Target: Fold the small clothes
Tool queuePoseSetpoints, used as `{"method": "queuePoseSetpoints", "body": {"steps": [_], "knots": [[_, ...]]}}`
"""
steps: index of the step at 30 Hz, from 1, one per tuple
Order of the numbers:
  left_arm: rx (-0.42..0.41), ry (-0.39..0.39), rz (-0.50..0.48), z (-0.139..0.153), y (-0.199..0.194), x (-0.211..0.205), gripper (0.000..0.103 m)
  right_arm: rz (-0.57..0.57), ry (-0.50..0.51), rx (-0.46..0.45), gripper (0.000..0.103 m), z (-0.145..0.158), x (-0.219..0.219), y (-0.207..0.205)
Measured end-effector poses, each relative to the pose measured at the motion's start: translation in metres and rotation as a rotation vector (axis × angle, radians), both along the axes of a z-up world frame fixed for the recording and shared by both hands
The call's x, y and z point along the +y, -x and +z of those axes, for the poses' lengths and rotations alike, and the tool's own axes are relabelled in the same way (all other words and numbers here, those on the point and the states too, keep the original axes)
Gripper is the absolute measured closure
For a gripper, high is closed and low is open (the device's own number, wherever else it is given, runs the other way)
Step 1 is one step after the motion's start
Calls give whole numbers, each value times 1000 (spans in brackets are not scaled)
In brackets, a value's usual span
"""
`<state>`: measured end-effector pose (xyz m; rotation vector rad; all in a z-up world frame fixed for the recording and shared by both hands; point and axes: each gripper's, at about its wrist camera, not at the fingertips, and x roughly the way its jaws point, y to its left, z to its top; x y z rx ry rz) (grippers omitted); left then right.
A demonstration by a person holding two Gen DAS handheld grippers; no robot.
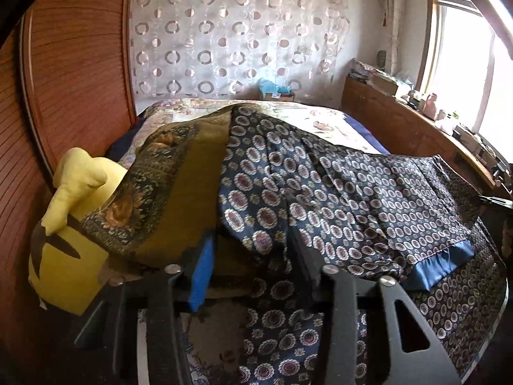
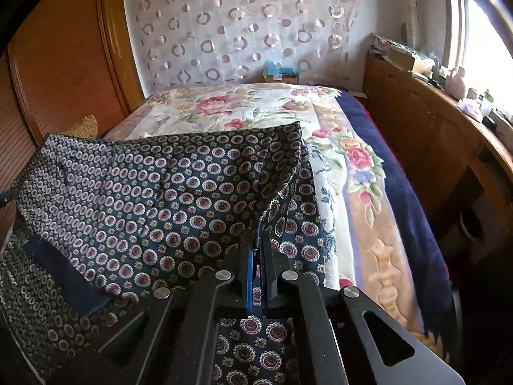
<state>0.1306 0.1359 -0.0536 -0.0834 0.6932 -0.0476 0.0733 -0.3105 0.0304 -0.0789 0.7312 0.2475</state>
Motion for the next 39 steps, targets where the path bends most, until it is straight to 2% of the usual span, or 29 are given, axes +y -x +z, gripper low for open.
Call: {"method": "queuePoseSetpoints", "body": {"steps": [2, 4, 6, 11, 20, 25, 35, 39], "knots": [[-1, -3, -6, 1, -2, -2, 74, -3, 0, 5, 100, 1, 1, 0], [-4, -13, 3, 2, -3, -4, 91, -3, -4, 6, 100, 1, 1, 1], [-11, -24, 25, 4, -2, -4, 99, 3, -13, 5, 100, 1, 1, 1], [-62, -45, 10, 13, 9, -10, 101, 14, -37, -26, 102, 5, -3, 7], [-116, -14, -6, 31, 42, -10, 102, 6, -56, -99, 102, 19, -11, 29], [-115, -14, -14, 26, 66, -12, 102, 11, -53, -98, 102, 13, -17, 44], [-86, -71, -30, 14, 93, -15, 102, -2, -35, -72, 102, 1, -31, 72], [-85, -58, -24, 13, 105, -11, 102, -7, -16, -55, 102, 0, -32, 76]]}}
